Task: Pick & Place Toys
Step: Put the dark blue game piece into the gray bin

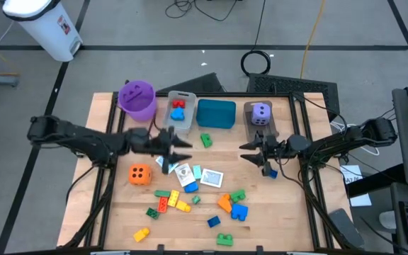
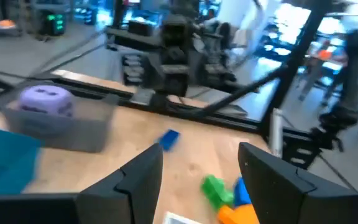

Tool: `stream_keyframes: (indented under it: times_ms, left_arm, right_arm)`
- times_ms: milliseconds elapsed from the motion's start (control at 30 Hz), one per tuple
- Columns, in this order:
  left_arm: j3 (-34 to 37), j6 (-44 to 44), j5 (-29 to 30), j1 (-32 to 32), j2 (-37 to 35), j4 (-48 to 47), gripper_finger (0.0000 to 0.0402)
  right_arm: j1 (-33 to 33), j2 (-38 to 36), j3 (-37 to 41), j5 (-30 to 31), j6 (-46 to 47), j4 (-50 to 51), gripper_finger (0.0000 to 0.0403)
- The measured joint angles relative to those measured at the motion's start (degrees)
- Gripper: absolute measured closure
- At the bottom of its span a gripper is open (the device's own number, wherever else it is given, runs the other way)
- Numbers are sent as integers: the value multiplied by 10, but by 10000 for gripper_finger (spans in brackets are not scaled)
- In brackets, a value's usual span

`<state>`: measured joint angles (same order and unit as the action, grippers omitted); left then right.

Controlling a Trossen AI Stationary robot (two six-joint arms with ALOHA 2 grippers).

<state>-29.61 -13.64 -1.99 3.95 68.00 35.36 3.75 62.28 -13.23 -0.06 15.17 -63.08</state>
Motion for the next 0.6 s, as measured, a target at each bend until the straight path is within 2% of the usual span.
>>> stream_keyframes:
  times_ms: [67, 200, 333, 433, 533, 600]
  left_arm:
    - [12, 13, 25, 29, 25, 64, 183]
    - [8, 46, 66, 82, 80, 117, 183]
    - [-14, 69, 83, 115, 138, 143, 183]
    - [-31, 71, 85, 125, 172, 143, 183]
    - [-46, 71, 85, 127, 196, 141, 183]
    - [-54, 72, 85, 127, 204, 144, 183]
  right_arm:
    - [15, 0, 0, -1, 0, -3, 236]
    - [63, 0, -10, 15, -12, 3, 236]
    - [122, 0, -43, 62, -30, 81, 236]
    - [167, 0, -98, 120, -38, 241, 236]
    - [203, 0, -179, 184, -15, 480, 236]
    - [219, 0, -236, 212, 33, 641, 236]
